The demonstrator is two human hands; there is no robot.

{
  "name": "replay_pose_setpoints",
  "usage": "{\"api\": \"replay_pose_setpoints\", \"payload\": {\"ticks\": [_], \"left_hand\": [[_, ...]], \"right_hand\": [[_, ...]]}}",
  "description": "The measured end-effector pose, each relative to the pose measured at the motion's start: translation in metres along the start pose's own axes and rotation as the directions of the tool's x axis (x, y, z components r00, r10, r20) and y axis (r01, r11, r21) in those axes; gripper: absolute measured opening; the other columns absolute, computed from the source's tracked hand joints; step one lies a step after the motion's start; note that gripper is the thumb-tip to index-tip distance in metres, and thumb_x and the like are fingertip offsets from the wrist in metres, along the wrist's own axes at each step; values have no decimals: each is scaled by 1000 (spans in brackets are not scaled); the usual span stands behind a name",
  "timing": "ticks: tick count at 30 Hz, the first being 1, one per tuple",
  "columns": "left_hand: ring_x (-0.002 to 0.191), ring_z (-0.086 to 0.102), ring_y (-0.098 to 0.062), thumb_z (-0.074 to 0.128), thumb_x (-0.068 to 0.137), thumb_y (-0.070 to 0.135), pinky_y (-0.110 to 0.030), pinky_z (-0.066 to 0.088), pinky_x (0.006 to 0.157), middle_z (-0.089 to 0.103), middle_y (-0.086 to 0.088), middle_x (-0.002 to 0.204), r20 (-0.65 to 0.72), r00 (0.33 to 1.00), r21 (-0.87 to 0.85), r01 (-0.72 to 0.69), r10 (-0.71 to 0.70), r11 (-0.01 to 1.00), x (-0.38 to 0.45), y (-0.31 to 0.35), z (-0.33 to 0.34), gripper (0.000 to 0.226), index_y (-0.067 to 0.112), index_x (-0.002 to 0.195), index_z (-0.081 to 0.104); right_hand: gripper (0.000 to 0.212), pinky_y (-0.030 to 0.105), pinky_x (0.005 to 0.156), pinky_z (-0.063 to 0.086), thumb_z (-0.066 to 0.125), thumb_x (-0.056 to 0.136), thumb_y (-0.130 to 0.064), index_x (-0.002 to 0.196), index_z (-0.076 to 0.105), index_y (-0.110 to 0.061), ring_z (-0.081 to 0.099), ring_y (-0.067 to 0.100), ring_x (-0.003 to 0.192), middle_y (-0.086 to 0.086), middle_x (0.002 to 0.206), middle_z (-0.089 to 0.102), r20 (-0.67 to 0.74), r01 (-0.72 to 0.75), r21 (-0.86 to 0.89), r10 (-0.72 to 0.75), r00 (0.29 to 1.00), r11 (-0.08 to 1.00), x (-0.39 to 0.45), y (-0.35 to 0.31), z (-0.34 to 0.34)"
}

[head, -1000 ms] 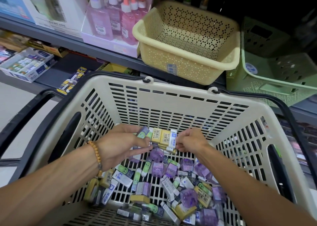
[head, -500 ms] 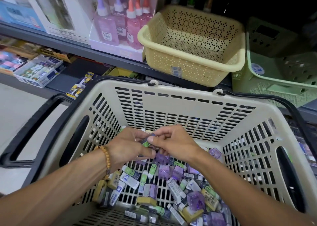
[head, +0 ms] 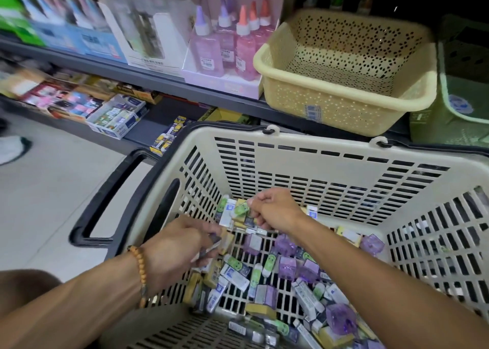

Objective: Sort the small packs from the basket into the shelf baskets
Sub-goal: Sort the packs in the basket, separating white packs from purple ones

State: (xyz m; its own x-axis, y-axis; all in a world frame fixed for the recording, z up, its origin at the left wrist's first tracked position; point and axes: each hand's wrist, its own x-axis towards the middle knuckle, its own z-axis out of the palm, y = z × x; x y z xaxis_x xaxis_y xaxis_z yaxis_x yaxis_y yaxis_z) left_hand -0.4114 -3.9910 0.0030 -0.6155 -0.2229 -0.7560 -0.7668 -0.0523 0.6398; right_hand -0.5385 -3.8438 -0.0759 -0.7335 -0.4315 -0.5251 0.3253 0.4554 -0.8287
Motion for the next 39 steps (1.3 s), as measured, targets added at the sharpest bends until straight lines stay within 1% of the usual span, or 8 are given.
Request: {"api": "replay_pose_setpoints", "payload": {"ticks": [8, 13, 21, 24, 29, 31, 33, 39], "left_hand": [[88, 69, -8, 72, 79, 5, -14, 48, 63, 73, 1, 96, -32, 991, 190, -125, 133, 974, -6, -1, -8, 29, 24, 100, 69], [86, 69, -23, 72, 82, 12, -12, 50, 60, 74, -2, 83, -111, 956, 301, -227, 270, 926, -4, 3, -7, 12, 16, 92, 68], [73, 70, -19, 70, 80, 0, -27, 58, 66, 71, -12, 88, -158, 962, -55, -234, 223, 971, 1, 14, 3, 15, 0, 95, 66], [79, 69, -26, 70, 80, 1, -40, 60, 75, 71, -16, 90, -100, 969, -91, -234, 225, 968, 2, 11, 10, 16, -2, 95, 66], [74, 71, -19, 77, 70, 17, -28, 59, 69, 73, -6, 82, -25, 957, 87, -285, 288, 955, 13, 14, 10, 32, 7, 98, 65], [80, 71, -14, 76, 74, 28, -28, 58, 73, 73, 1, 88, 33, 932, 481, -332, 362, 811, 25, 14, 5, 32, 19, 103, 64], [89, 66, -8, 73, 81, 32, -26, 55, 79, 68, 7, 101, 217, 905, 835, -366, 366, 410, 37, 13, 1, 32, 29, 110, 59], [136, 32, -25, 69, 75, 57, -47, 27, 114, 38, 2, 149, 463, 884, 802, -448, -63, -396, 72, -11, 12, 81, 34, 145, 33]], "right_hand": [[35, 23, 51, 48, 49, 97, 0, 132, 50, -4, 62, 17, 69, 13, 108, 65, 90, -49, 25, 47, 995, 998, 25, -19, 38], [17, 22, 59, 54, 51, 97, -9, 95, 65, -18, 65, 13, 69, 8, 95, 71, 101, 21, -46, -16, 995, 999, 9, -10, 19], [22, 22, 65, 55, 65, 91, -37, 105, 67, -20, 73, 15, 86, 3, 97, 76, 409, -55, 60, 26, 912, 997, -50, -9, 2], [19, 26, 70, 58, 64, 93, -24, 108, 65, -11, 73, 20, 92, 7, 100, 75, 504, -127, 162, 28, 863, 979, -62, -11, 13], [10, 23, 62, 59, 59, 96, -11, 95, 66, -4, 66, 10, 62, 12, 88, 71, 357, -32, -25, 38, 933, 999, -72, -18, -4], [13, 21, 55, 56, 57, 97, -13, 89, 65, -8, 62, 8, 59, 10, 85, 69, 263, 63, -216, -4, 965, 974, -80, -17, -25], [15, 27, 60, 58, 56, 98, -15, 90, 67, -7, 63, 10, 63, 10, 87, 70, 210, 119, -336, -49, 977, 934, -89, -14, -45], [24, 32, 66, 59, 54, 99, -18, 101, 68, 1, 68, 19, 71, 14, 93, 72, 153, 176, -343, -130, 980, 923, -99, -10, -61]]}}
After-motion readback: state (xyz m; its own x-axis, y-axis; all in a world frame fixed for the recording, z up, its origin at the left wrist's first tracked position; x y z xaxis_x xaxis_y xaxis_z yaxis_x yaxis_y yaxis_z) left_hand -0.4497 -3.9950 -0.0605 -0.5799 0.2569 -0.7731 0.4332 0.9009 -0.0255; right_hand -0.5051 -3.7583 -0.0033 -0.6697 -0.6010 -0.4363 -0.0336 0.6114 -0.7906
